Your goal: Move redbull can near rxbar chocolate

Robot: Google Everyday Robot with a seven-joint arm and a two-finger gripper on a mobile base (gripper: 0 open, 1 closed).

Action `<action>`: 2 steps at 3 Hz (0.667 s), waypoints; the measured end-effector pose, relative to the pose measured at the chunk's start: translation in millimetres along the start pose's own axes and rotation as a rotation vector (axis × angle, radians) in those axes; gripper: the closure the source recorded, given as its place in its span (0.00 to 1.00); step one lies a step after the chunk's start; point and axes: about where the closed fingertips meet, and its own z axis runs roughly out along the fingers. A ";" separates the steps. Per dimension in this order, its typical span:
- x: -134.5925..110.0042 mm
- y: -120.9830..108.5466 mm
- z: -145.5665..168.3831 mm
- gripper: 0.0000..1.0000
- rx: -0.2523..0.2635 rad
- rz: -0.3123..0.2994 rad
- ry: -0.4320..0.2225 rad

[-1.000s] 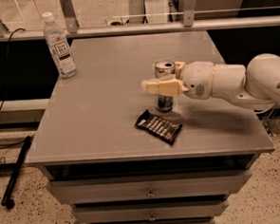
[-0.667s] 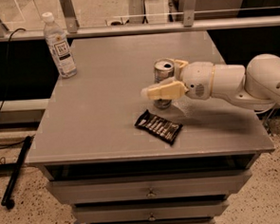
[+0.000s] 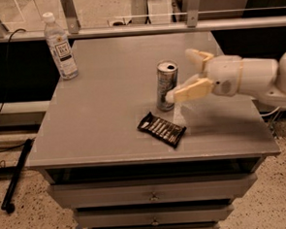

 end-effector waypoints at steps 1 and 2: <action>-27.6 -38.7 -58.2 0.00 0.060 -0.077 0.018; -62.5 -74.0 -101.4 0.00 0.166 -0.175 0.033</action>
Offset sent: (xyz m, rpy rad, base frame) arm 0.0487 -0.1871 0.1324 -0.1706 -0.2894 -0.2981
